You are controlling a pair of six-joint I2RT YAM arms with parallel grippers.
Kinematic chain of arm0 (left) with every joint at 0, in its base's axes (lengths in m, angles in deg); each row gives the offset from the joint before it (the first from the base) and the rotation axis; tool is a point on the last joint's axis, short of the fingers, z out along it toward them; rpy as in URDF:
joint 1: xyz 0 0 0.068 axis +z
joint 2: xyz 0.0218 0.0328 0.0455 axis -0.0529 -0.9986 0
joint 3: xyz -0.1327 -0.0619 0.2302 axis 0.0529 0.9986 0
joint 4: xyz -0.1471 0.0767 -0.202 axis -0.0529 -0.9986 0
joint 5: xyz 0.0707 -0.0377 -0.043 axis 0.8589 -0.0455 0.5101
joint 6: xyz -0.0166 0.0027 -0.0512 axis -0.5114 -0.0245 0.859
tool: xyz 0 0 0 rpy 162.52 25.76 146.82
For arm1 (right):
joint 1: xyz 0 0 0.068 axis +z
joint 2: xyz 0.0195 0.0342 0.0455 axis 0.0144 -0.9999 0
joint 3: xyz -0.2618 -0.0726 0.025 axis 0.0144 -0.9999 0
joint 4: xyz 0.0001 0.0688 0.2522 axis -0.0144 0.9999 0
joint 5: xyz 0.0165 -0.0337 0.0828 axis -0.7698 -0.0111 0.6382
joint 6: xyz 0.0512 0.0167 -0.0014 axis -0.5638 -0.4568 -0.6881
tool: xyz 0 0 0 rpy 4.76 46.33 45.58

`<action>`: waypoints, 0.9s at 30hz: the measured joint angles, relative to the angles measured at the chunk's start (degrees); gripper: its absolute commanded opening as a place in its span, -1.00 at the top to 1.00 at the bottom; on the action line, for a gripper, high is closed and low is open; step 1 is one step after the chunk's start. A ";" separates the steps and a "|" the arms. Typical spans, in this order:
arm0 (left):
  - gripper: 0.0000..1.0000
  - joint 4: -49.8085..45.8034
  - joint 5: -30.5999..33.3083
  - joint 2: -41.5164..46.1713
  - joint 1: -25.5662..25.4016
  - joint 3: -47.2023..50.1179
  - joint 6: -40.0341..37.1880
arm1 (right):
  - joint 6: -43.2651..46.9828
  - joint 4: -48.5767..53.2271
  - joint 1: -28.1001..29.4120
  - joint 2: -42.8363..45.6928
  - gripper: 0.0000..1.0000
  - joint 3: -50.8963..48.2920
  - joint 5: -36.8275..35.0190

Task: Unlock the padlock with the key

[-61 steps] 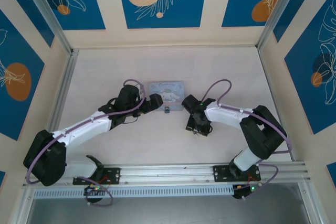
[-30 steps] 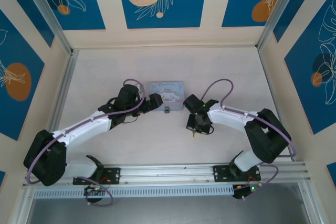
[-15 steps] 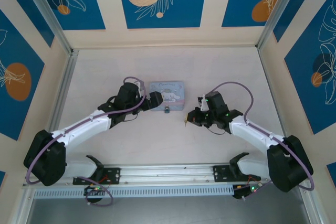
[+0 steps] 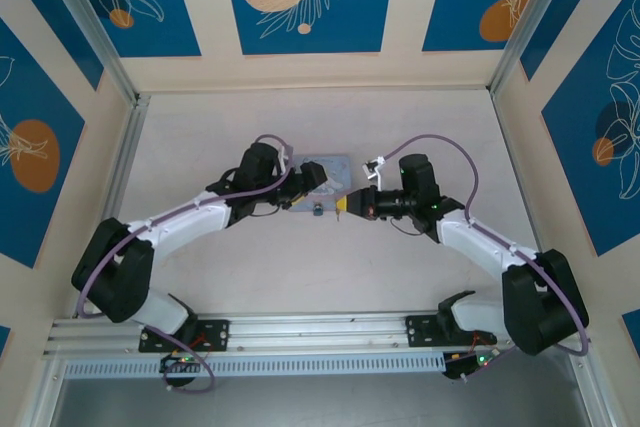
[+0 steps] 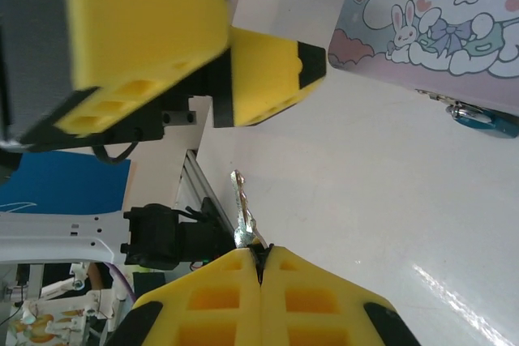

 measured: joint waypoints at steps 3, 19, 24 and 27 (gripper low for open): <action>-0.50 1.42 -1.42 -0.52 0.00 -1.16 0.35 | 0.15 -0.35 0.07 -1.60 1.00 0.72 0.33; 0.07 5.18 -6.14 -3.69 -1.01 -1.25 0.17 | 0.31 -0.72 0.66 -4.46 1.00 2.08 0.98; 0.21 6.12 -6.88 -3.69 -1.44 -1.20 0.11 | 0.44 -0.72 0.66 -4.50 1.00 2.14 0.96; 0.23 6.71 -7.23 -3.69 -1.92 -0.94 -0.04 | 0.57 -0.72 0.66 -4.57 1.00 2.14 0.96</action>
